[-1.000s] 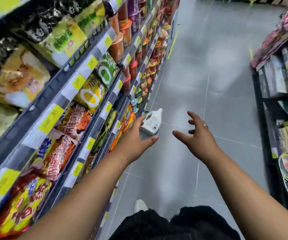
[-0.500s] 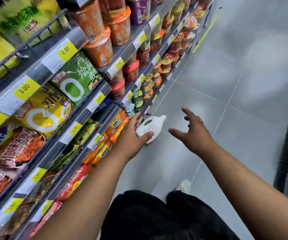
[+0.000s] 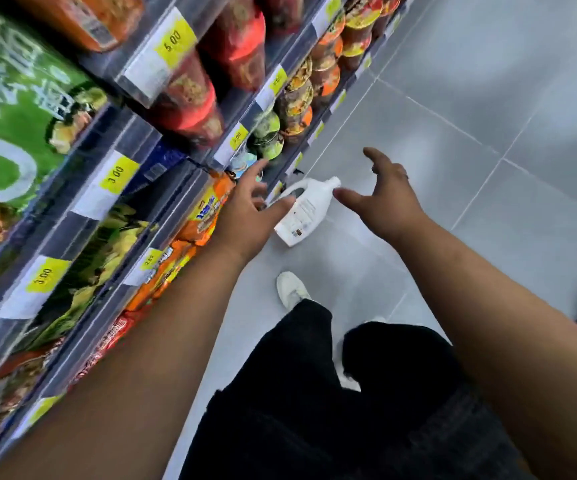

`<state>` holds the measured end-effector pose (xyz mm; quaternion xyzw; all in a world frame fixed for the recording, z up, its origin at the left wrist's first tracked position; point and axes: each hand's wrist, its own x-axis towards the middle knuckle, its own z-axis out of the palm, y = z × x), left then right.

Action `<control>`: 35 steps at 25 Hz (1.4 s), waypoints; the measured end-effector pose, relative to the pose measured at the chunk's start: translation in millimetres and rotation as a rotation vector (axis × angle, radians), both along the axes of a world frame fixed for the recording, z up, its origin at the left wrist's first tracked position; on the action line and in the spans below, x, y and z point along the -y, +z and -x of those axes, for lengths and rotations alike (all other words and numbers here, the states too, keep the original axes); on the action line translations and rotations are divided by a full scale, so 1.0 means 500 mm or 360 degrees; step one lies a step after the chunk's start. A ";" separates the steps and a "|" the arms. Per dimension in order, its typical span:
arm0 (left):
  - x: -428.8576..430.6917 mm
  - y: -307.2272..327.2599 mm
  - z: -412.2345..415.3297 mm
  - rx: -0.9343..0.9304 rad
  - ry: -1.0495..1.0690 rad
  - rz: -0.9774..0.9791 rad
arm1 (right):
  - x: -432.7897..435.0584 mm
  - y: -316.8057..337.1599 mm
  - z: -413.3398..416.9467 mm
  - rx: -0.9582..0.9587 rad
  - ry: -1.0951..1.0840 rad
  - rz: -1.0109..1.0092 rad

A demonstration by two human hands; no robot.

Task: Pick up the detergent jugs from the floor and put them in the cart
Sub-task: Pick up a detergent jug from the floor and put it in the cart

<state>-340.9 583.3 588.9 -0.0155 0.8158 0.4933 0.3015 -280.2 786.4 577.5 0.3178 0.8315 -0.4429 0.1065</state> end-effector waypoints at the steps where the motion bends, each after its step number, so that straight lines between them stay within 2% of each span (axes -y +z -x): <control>1: -0.008 -0.041 0.014 0.0019 0.0017 0.0030 | -0.010 -0.042 0.018 0.0026 0.0005 0.0015; 8: -0.051 -0.360 0.080 0.0051 0.0152 0.0147 | -0.091 -0.336 0.107 0.0086 0.0137 0.0008; 14: -0.081 -0.701 0.097 -0.0040 -0.0016 0.0322 | -0.116 -0.676 0.141 0.0127 0.0298 0.0046; 21: -0.104 -0.995 0.093 -0.0223 -0.0058 0.0467 | -0.109 -1.024 0.141 0.0208 0.0084 0.0226; 27: -0.056 -1.165 0.136 -0.0285 -0.0038 0.0758 | -0.098 -1.188 0.199 0.0187 -0.0031 0.0373; 31: -0.050 -1.232 0.146 -0.0497 -0.0142 0.0871 | -0.097 -1.252 0.226 0.0050 -0.0058 0.0352; 33: -0.040 -1.247 0.139 -0.0440 -0.0061 0.0909 | -0.096 -1.270 0.222 -0.0023 -0.0047 0.0357; 35: -0.030 -1.245 0.135 -0.0259 0.0153 0.0810 | -0.094 -1.279 0.220 -0.0089 -0.0090 0.0383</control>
